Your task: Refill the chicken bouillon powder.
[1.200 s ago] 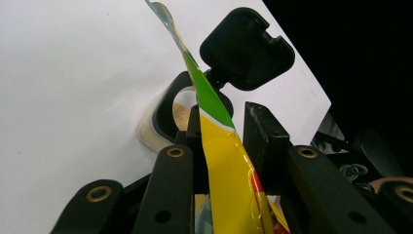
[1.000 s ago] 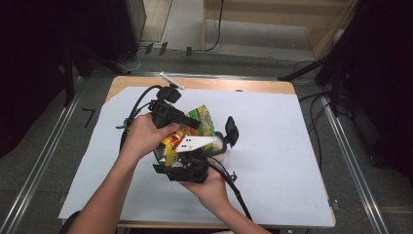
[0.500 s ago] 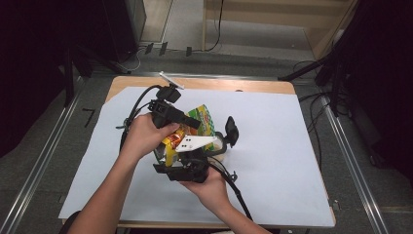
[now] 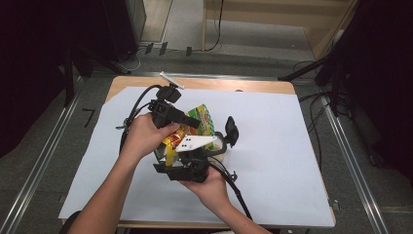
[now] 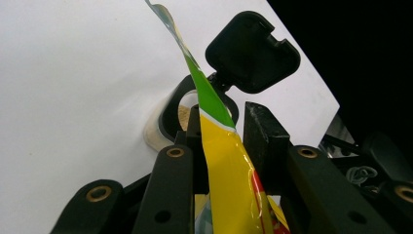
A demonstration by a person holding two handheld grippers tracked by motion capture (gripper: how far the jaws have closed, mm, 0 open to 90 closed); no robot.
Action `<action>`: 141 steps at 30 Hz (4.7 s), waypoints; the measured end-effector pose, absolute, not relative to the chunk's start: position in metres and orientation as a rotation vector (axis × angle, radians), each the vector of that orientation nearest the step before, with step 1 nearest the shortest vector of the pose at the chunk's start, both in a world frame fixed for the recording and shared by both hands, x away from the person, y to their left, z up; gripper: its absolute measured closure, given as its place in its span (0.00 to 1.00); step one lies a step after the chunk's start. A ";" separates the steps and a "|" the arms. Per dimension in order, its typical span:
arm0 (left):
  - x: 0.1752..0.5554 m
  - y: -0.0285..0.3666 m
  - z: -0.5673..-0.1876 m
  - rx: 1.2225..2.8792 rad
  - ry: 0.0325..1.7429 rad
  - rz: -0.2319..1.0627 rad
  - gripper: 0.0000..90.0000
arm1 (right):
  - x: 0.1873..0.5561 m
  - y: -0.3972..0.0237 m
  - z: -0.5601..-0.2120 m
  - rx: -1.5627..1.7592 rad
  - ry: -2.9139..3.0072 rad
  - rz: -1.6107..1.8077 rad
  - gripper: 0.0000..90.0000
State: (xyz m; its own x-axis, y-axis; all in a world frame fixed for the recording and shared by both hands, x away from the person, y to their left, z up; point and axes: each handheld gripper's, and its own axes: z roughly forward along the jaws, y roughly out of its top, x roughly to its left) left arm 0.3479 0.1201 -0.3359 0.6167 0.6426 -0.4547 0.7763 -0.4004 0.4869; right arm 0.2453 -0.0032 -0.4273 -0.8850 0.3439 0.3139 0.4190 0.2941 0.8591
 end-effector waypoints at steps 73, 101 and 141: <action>0.363 0.109 -0.342 2.193 1.101 -0.272 0.83 | 0.261 -0.009 -0.434 -0.760 -2.449 -1.660 0.68; 0.359 0.109 -0.340 2.193 1.097 -0.262 0.83 | 0.257 -0.008 -0.433 -0.790 -2.418 -1.663 0.68; 0.353 0.108 -0.334 2.223 1.083 -0.259 0.82 | 0.250 -0.006 -0.428 -0.775 -2.391 -1.662 0.68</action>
